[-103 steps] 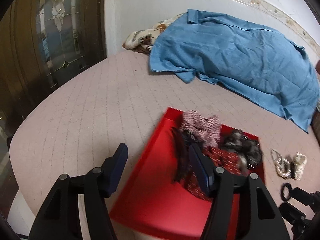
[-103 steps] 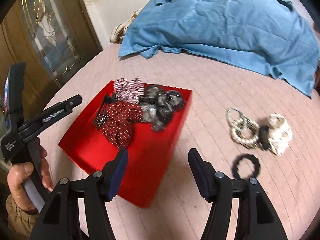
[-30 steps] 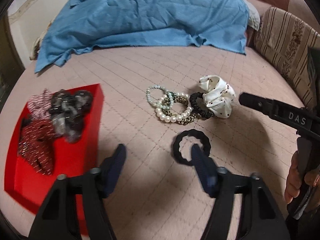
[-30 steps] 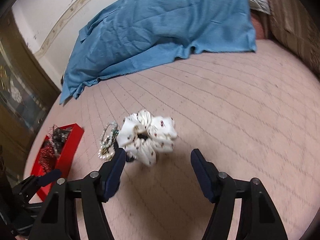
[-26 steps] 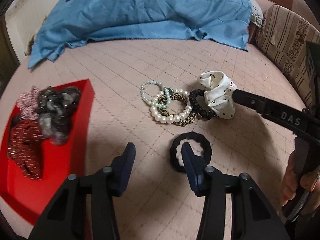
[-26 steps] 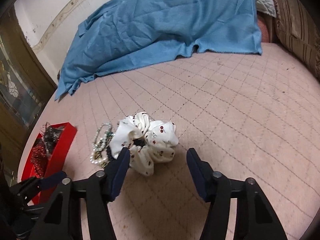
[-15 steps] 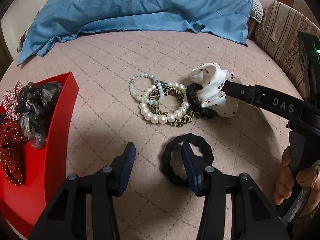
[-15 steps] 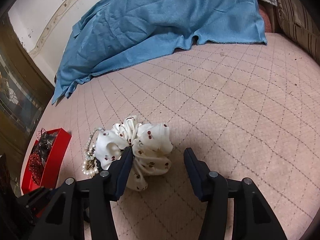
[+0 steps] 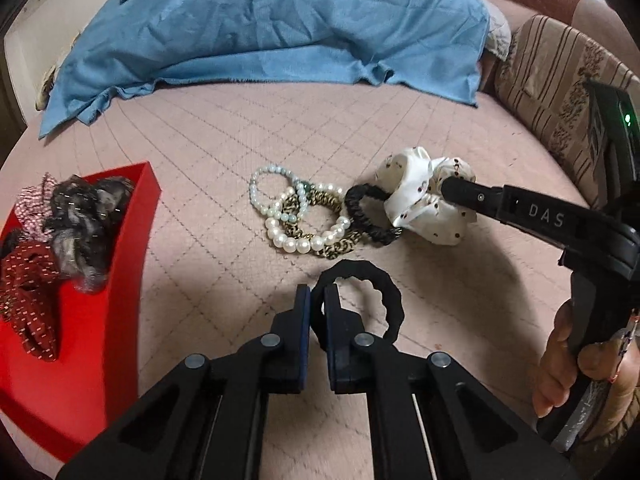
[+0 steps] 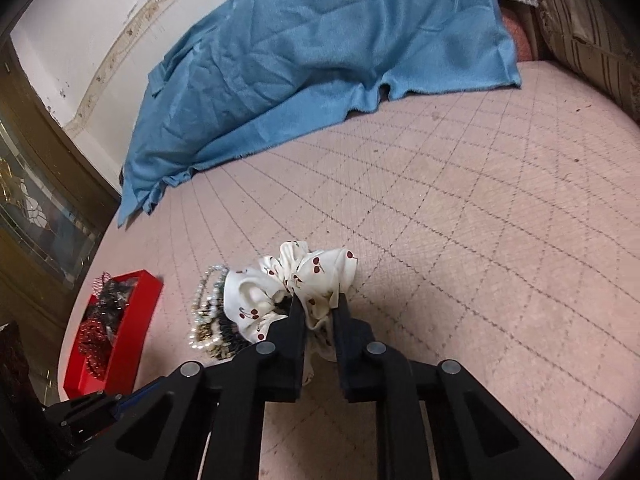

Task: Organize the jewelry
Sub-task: 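Carry the black band and white scrunchie toward the red tray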

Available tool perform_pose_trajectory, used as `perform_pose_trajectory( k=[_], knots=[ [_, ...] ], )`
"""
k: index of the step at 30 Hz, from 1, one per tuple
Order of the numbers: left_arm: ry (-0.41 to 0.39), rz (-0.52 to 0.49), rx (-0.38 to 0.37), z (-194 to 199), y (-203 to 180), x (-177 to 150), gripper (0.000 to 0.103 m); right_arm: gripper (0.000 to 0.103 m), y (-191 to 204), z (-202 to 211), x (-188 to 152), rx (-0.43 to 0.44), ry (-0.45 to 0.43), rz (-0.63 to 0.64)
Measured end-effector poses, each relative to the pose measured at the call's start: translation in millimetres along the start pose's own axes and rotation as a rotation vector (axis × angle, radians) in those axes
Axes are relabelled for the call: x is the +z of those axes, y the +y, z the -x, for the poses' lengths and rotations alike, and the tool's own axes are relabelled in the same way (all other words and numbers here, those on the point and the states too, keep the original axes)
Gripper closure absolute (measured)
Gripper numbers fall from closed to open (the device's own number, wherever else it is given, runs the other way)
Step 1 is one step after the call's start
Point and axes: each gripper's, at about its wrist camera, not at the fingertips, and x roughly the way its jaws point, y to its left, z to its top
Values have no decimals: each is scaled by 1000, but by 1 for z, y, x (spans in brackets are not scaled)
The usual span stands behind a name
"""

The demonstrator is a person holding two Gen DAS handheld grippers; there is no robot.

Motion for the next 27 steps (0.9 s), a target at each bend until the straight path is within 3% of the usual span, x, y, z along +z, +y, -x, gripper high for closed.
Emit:
perform_pose_trajectory(
  k=[7, 14, 27],
  knots=[
    [-52, 25, -33, 46, 5, -6, 96, 89, 10, 40, -14, 11, -49, -6],
    [-100, 44, -11, 87, 18, -20, 96, 89, 19, 73, -32, 14, -66, -9],
    [-183, 147, 129, 154, 88, -51, 96, 89, 65, 104, -58, 34, -49, 68]
  ],
)
